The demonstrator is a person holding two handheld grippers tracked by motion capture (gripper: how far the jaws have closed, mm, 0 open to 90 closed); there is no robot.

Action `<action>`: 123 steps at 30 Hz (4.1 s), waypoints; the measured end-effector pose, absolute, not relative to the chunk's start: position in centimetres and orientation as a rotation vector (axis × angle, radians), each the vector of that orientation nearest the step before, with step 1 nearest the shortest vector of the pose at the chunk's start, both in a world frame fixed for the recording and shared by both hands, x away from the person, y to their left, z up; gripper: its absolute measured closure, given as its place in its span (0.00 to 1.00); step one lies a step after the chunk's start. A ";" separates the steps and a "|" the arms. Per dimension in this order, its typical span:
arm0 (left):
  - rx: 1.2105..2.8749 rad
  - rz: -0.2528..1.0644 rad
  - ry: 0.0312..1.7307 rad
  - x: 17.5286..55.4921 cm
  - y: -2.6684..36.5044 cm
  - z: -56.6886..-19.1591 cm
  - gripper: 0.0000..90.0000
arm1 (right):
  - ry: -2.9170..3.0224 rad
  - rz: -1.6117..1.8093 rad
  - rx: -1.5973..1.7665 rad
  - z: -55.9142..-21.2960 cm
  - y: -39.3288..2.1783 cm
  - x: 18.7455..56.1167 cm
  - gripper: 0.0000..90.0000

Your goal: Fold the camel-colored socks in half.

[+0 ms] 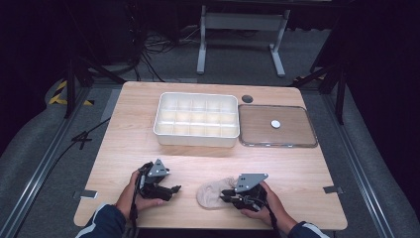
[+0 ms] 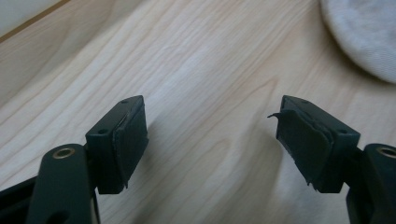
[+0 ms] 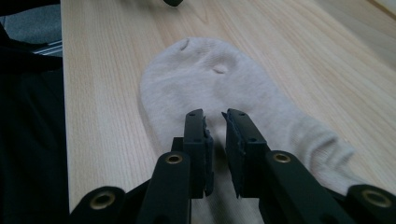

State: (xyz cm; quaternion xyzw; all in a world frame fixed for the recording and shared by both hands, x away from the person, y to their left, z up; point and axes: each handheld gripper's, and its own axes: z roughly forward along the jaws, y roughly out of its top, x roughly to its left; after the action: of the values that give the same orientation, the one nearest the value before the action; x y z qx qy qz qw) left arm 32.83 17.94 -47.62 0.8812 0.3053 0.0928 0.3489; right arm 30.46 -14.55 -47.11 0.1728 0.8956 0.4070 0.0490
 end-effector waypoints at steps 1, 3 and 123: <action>2.282 0.242 0.779 32.7 17.6 -47.5 0.29 | 2.733 1.233 0.528 -47.2 -14.3 30.4 0.87; 2.267 0.230 0.768 32.6 17.0 -47.3 0.30 | 2.743 1.216 0.523 -47.4 -14.0 30.4 0.87; 2.154 0.126 0.624 32.1 12.7 -45.4 0.94 | 2.621 1.187 0.586 -47.5 -8.3 33.8 0.77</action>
State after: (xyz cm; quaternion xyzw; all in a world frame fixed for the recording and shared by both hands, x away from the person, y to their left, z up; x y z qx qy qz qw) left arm 32.07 12.73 -45.39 0.8644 0.2504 0.0507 0.4332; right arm 33.84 -8.30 -47.51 0.1984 0.8879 0.4021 0.1025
